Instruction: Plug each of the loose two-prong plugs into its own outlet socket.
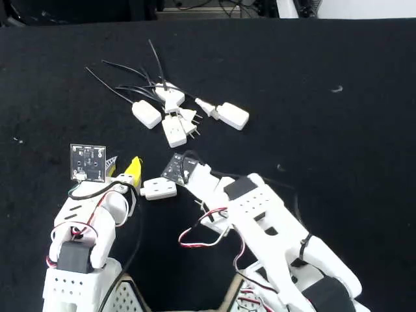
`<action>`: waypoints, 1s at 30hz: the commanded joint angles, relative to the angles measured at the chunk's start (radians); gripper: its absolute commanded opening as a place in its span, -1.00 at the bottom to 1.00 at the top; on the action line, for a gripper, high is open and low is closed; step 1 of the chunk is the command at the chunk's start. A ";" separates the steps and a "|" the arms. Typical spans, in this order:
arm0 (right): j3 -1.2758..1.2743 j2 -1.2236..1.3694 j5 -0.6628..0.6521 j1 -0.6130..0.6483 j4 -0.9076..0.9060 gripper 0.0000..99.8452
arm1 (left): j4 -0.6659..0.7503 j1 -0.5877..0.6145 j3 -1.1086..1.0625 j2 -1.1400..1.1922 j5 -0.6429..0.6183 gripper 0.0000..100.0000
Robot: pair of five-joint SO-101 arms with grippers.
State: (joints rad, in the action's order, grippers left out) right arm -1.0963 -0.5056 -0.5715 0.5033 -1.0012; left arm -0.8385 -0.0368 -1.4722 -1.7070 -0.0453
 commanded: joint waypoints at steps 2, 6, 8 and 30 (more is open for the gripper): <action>0.001 -0.035 -0.046 -0.058 0.015 -0.73 | -0.003 0.007 0.015 -0.009 0.003 -0.68; 0.001 -0.035 -0.052 -0.057 0.028 -0.73 | -0.003 0.007 0.015 -0.009 0.003 -0.68; 0.001 -0.031 -0.052 -0.057 0.037 -0.73 | -0.003 0.007 0.015 -0.009 0.003 -0.68; 0.044 0.119 -0.052 -0.057 0.107 -0.98 | -0.003 0.007 0.015 -0.009 0.003 -0.68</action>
State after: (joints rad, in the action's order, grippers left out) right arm -1.0963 -0.3890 -0.6160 0.4634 -0.8984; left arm -0.8385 -0.0368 -1.4722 -1.7070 -0.0453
